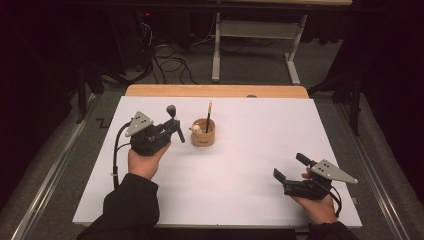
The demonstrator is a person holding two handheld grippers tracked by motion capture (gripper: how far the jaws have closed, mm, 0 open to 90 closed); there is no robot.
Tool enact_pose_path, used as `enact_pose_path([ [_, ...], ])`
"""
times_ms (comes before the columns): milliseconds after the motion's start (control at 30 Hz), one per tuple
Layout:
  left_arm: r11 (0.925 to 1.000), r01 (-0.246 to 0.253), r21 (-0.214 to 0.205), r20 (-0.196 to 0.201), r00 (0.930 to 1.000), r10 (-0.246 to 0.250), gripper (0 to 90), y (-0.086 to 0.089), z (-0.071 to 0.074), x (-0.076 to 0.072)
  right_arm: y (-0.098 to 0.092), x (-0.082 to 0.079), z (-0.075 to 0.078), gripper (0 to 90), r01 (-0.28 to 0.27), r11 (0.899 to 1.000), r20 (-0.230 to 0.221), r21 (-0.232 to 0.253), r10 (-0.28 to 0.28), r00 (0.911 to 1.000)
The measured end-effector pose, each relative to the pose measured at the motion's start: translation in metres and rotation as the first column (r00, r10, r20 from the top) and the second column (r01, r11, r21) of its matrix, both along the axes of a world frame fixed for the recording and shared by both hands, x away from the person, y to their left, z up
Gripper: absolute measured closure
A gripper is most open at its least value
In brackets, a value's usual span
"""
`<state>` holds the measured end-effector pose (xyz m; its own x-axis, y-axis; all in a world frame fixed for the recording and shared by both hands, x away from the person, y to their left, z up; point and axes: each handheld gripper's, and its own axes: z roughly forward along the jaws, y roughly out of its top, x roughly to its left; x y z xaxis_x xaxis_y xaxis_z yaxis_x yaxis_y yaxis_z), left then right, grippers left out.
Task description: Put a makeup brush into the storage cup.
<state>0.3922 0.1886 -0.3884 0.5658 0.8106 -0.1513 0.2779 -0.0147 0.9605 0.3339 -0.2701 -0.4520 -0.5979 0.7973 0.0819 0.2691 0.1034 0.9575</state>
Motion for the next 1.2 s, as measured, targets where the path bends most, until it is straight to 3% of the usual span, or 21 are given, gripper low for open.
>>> enact_pose_path([
  [267, 0.9998, -0.012, -0.013, 0.004, 0.9999, 0.012, 78.2, -0.005, 0.016, 0.017, 0.001, -0.001, 0.0, 0.5, -0.003, 1.0, 0.0, -0.005, 0.003, 1.0],
  [600, 0.9995, -0.03, -0.008, 0.013, 0.9995, 0.03, 78.2, -0.012, 0.024, 0.035, 0.002, -0.001, -0.001, 0.6, -0.007, 1.0, -0.002, -0.005, 0.007, 1.0],
  [1200, 0.9991, -0.041, -0.01, 0.005, 0.9991, 0.041, 78.3, -0.028, 0.019, 0.061, 0.002, 0.0, -0.001, 0.7, -0.008, 1.0, 0.001, 0.0, 0.008, 1.0],
])
